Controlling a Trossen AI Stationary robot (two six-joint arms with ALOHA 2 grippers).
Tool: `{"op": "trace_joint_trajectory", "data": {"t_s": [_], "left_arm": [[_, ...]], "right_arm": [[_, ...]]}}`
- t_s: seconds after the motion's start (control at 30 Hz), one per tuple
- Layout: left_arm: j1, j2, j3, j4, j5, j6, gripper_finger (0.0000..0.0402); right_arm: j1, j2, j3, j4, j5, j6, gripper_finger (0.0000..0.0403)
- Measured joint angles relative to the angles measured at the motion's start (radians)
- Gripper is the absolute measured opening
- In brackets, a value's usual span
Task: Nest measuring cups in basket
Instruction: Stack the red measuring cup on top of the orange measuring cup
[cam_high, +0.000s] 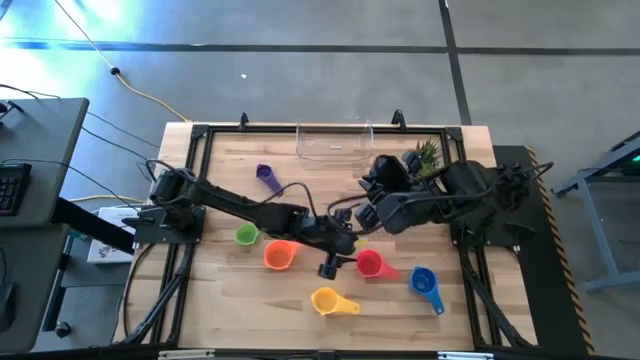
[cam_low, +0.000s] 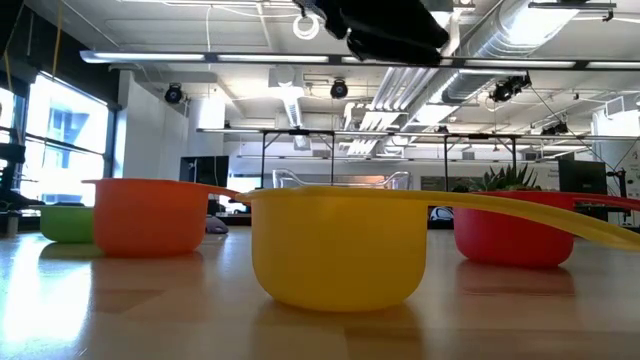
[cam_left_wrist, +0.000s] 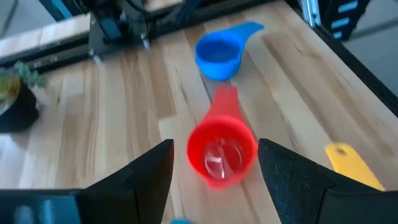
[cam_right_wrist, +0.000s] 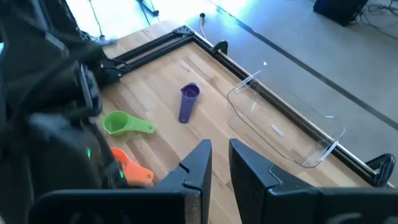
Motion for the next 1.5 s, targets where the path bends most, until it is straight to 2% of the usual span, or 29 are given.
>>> {"op": "trace_joint_trajectory", "data": {"t_s": [0.2,0.67,1.2,1.5], "left_arm": [[-0.007,0.055,-0.001,0.032,0.000,0.048,0.0223],[-0.044,0.146,0.001,0.118,-0.015,0.368,0.0223],[-0.041,0.192,0.000,0.132,-0.024,0.393,0.0222],[-0.045,0.227,0.001,0.125,-0.027,0.477,0.0222]], "right_arm": [[-0.026,0.000,-0.002,-0.007,-0.030,0.000,0.0048],[-0.027,0.000,-0.004,-0.009,-0.052,0.008,0.0048],[-0.027,0.000,-0.004,-0.013,-0.051,0.009,0.0048],[-0.027,0.000,-0.004,-0.013,-0.051,0.011,0.0048]]}}
